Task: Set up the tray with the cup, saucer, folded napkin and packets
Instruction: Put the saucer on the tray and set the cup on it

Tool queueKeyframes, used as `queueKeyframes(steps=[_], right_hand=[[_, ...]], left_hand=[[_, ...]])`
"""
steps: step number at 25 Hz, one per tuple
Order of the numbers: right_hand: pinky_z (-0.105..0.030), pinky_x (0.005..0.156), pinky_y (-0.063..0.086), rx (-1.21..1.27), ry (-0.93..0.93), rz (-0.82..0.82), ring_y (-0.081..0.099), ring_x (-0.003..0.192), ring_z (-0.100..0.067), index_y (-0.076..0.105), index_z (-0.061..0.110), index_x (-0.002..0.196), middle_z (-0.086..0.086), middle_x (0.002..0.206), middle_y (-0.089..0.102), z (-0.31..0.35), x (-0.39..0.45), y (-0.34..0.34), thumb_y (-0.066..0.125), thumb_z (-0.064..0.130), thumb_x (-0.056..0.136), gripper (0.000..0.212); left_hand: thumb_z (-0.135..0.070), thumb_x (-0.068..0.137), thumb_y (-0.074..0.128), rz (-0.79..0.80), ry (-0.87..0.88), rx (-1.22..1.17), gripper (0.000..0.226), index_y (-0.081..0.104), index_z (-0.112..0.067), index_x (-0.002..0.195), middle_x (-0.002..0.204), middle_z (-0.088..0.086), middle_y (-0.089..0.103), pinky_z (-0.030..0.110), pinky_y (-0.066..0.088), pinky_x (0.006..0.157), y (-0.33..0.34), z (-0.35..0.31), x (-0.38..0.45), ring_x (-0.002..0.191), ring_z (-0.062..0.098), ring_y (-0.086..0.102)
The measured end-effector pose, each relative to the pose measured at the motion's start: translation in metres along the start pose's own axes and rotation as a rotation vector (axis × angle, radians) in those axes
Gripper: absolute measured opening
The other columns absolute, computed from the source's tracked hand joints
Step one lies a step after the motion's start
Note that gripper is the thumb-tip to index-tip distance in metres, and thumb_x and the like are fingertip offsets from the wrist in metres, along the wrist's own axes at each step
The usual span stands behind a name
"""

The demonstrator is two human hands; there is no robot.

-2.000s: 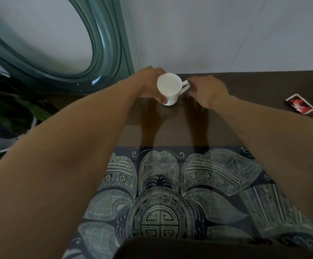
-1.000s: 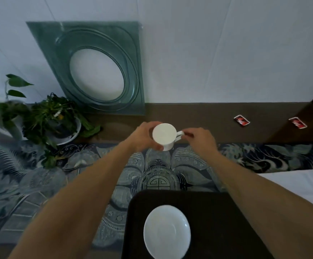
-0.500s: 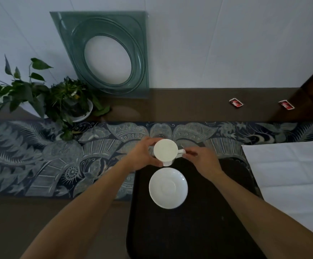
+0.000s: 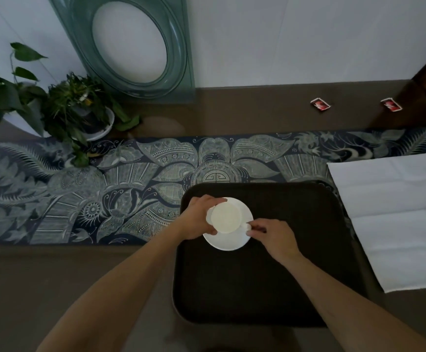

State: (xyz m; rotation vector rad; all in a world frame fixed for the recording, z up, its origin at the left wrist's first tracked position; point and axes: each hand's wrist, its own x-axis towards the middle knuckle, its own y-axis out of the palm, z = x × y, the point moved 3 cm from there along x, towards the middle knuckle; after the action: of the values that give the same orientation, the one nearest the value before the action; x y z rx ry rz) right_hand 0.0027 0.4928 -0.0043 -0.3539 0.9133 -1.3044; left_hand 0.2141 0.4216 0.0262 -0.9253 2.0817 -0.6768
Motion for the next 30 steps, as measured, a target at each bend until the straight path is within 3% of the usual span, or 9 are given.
queueKeyframes(steps=[4, 12, 16, 21, 24, 28, 30], right_hand=[[-0.018, 0.077, 0.046, 0.056, 0.04, -0.043, 0.06, 0.083, 0.005, 0.069, 0.034, 0.11, 0.021, 0.094, 0.068, -0.003, -0.007, 0.012, 0.067, 0.037, 0.088, 0.022], [-0.026, 0.08, 0.052, 0.02, 0.079, -0.026, 0.063, 0.08, 0.003, 0.07, 0.035, 0.1, 0.019, 0.088, 0.07, 0.002, -0.014, 0.027, 0.069, 0.044, 0.083, 0.019], [-0.022, 0.079, 0.049, -0.014, 0.103, -0.039, 0.062, 0.082, 0.001, 0.068, 0.034, 0.103, 0.017, 0.093, 0.07, 0.006, -0.018, 0.026, 0.07, 0.045, 0.083, 0.023], [-0.028, 0.085, 0.051, -0.019, 0.136, -0.001, 0.062, 0.09, -0.002, 0.065, 0.031, 0.114, 0.014, 0.101, 0.068, 0.009, -0.022, 0.022, 0.07, 0.041, 0.084, 0.032], [-0.031, 0.089, 0.051, -0.143, 0.129, 0.051, 0.061, 0.101, -0.007, 0.06, 0.031, 0.123, 0.011, 0.114, 0.065, 0.008, -0.03, 0.005, 0.066, 0.04, 0.087, 0.038], [-0.044, 0.101, 0.045, -0.427, 0.145, 0.146, 0.057, 0.113, -0.015, 0.055, 0.03, 0.128, 0.004, 0.124, 0.061, 0.0, -0.038, -0.031, 0.056, 0.043, 0.093, 0.038], [-0.046, 0.103, 0.04, -0.519, 0.147, 0.159, 0.054, 0.116, -0.018, 0.056, 0.029, 0.127, 0.003, 0.126, 0.06, -0.007, -0.045, -0.05, 0.052, 0.042, 0.094, 0.036]], left_hand=[[-0.009, 0.072, 0.077, -0.012, 0.047, 0.027, 0.084, 0.04, -0.029, 0.144, 0.138, 0.002, 0.043, 0.029, 0.014, 0.104, 0.001, -0.005, 0.004, 0.128, 0.023, 0.028], [-0.003, 0.088, 0.057, -0.036, 0.089, 0.0, 0.064, 0.038, -0.022, 0.146, 0.142, 0.006, 0.044, 0.024, 0.013, 0.097, 0.002, -0.013, 0.003, 0.13, 0.019, 0.028], [-0.011, 0.083, 0.06, -0.051, 0.034, -0.05, 0.067, 0.04, -0.028, 0.145, 0.14, 0.004, 0.05, 0.043, 0.022, 0.114, 0.013, -0.001, 0.009, 0.131, 0.029, 0.035], [0.0, 0.073, 0.057, -0.01, -0.057, -0.021, 0.084, 0.035, -0.034, 0.146, 0.143, 0.001, 0.049, 0.053, 0.036, 0.108, 0.02, 0.018, 0.014, 0.133, 0.029, 0.039], [0.002, 0.076, 0.055, 0.059, -0.132, 0.085, 0.076, 0.043, -0.029, 0.144, 0.141, 0.003, 0.049, 0.047, 0.037, 0.109, 0.009, 0.025, 0.015, 0.132, 0.029, 0.042], [-0.017, 0.088, 0.061, 0.168, -0.199, 0.378, 0.054, 0.048, -0.026, 0.14, 0.143, 0.005, 0.049, 0.042, 0.039, 0.109, -0.022, 0.005, 0.013, 0.131, 0.027, 0.046], [-0.026, 0.091, 0.06, 0.144, -0.228, 0.484, 0.052, 0.045, -0.026, 0.142, 0.144, 0.005, 0.048, 0.04, 0.04, 0.107, -0.037, -0.016, 0.013, 0.131, 0.026, 0.045]])
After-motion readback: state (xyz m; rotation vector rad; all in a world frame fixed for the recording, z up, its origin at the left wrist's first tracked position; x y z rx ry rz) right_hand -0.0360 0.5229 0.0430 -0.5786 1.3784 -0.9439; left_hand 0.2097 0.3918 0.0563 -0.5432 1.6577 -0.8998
